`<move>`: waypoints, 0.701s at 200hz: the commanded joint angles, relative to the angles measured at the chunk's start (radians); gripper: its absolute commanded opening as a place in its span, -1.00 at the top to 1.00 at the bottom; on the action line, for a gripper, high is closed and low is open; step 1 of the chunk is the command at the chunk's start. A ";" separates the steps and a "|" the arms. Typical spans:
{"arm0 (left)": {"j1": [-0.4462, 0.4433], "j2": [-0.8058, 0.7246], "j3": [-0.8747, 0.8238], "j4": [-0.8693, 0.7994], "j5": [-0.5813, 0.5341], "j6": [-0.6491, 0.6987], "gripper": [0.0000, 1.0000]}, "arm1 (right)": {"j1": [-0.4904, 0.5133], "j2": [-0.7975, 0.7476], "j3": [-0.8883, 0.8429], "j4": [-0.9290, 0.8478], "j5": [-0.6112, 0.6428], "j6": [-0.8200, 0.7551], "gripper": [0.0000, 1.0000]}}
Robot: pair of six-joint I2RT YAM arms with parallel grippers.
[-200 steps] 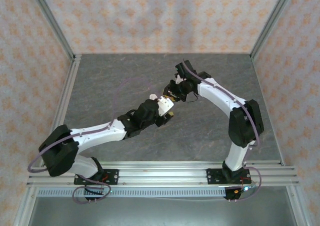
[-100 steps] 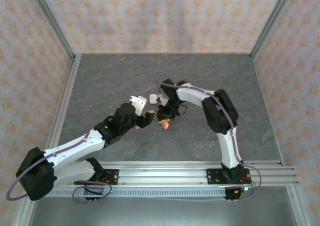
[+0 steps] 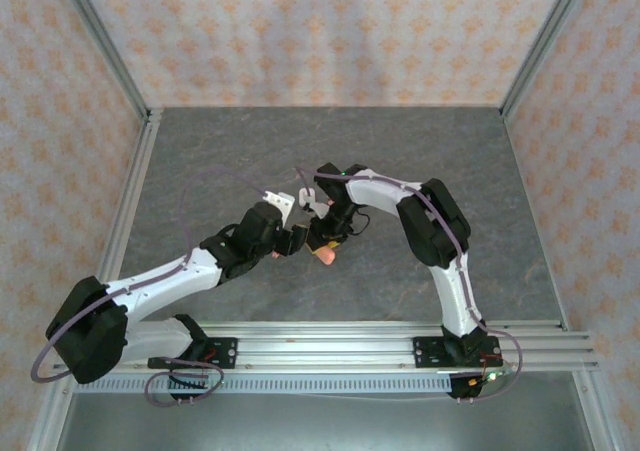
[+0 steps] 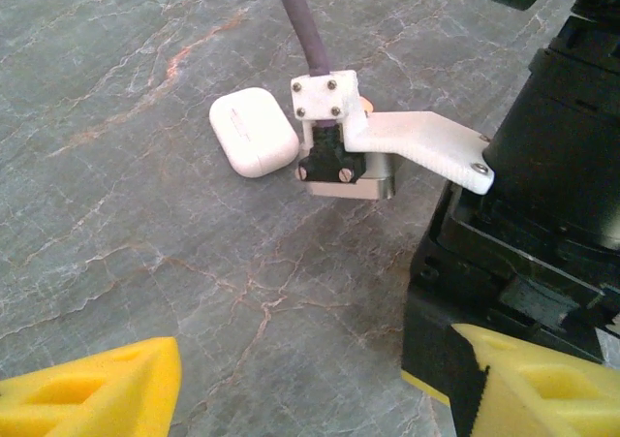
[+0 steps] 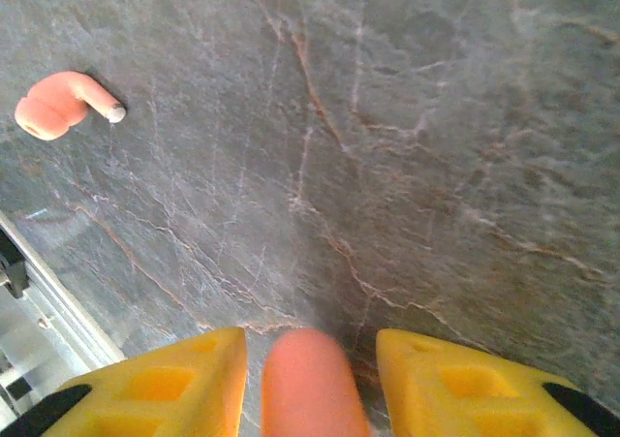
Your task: Insert wireless bluetooth earbuds into charging case
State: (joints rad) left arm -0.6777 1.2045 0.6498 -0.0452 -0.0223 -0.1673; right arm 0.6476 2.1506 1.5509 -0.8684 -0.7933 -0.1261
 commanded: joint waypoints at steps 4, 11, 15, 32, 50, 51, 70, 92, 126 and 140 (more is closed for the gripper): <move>0.012 -0.012 0.023 -0.041 0.005 -0.005 -0.43 | -0.074 -0.027 0.026 0.001 0.097 0.040 0.05; 0.012 -0.015 0.013 -0.028 0.005 -0.010 -0.43 | -0.079 -0.029 0.033 -0.001 0.089 0.042 0.01; 0.012 -0.017 0.008 -0.021 0.005 -0.014 -0.43 | -0.082 -0.031 0.038 -0.006 0.086 0.042 -0.01; 0.013 -0.022 -0.006 -0.012 -0.002 -0.027 -0.43 | -0.089 -0.040 0.064 -0.040 0.117 0.051 -0.09; 0.012 -0.020 -0.008 -0.012 0.011 -0.025 -0.44 | -0.097 -0.096 0.034 -0.009 0.144 0.095 -0.11; 0.012 -0.020 -0.008 -0.013 0.013 -0.024 -0.43 | -0.097 -0.102 0.029 -0.006 0.146 0.099 -0.11; 0.015 -0.020 0.011 -0.051 0.024 -0.006 -0.44 | -0.097 -0.197 -0.050 0.066 0.164 0.152 -0.15; 0.036 -0.034 0.029 -0.102 0.023 -0.005 -0.44 | -0.056 -0.306 -0.168 0.134 0.286 0.144 -0.24; 0.146 -0.062 0.029 -0.130 0.147 -0.068 -0.44 | 0.047 -0.339 -0.222 0.117 0.476 0.074 -0.35; 0.195 -0.056 0.045 -0.158 0.214 -0.091 -0.44 | 0.083 -0.330 -0.217 0.114 0.524 0.068 -0.37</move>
State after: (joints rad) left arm -0.5526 1.1664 0.6540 -0.1310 0.0689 -0.2031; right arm 0.6704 1.8114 1.3518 -0.7650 -0.4438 -0.0200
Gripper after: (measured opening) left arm 0.722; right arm 0.677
